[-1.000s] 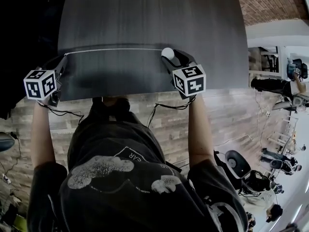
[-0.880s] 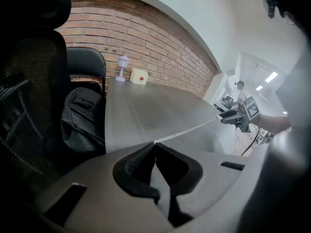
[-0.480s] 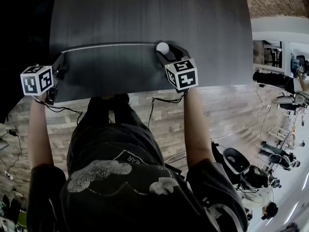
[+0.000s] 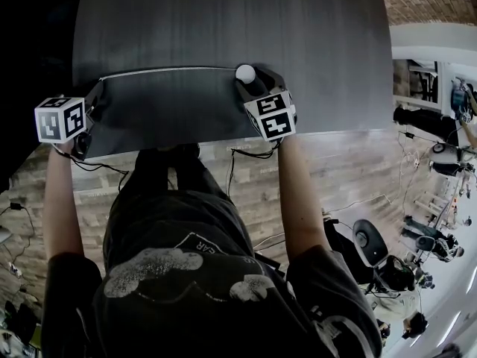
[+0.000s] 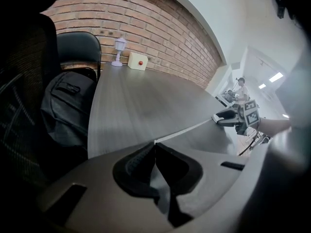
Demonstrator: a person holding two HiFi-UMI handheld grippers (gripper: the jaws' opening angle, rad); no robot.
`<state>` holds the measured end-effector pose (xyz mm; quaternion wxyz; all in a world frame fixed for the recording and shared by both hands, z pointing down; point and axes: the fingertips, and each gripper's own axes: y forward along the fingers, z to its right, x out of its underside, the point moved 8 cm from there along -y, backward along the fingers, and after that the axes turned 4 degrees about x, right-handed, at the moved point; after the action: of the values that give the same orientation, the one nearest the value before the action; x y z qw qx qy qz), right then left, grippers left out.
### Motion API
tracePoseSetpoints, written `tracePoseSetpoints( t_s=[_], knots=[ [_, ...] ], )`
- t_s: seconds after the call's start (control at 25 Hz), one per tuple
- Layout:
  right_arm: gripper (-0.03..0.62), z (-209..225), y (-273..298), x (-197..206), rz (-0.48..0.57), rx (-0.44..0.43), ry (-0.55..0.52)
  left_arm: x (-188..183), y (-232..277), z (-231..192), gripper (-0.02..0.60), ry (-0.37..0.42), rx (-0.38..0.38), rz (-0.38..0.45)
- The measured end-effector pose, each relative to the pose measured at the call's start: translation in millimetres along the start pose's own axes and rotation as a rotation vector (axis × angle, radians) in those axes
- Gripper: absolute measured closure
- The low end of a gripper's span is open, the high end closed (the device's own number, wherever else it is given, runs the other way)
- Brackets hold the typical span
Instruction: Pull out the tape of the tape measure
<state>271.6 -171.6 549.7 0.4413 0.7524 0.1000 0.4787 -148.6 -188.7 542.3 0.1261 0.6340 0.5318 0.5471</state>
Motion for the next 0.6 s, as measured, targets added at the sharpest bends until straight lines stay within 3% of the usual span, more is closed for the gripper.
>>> tracePoseSetpoints(
  t_s=[0.6],
  knots=[
    [0.362,-3,-1,7,0.031,0.016,0.027,8,20,18,0.571,0.008,0.000,-0.039]
  ],
)
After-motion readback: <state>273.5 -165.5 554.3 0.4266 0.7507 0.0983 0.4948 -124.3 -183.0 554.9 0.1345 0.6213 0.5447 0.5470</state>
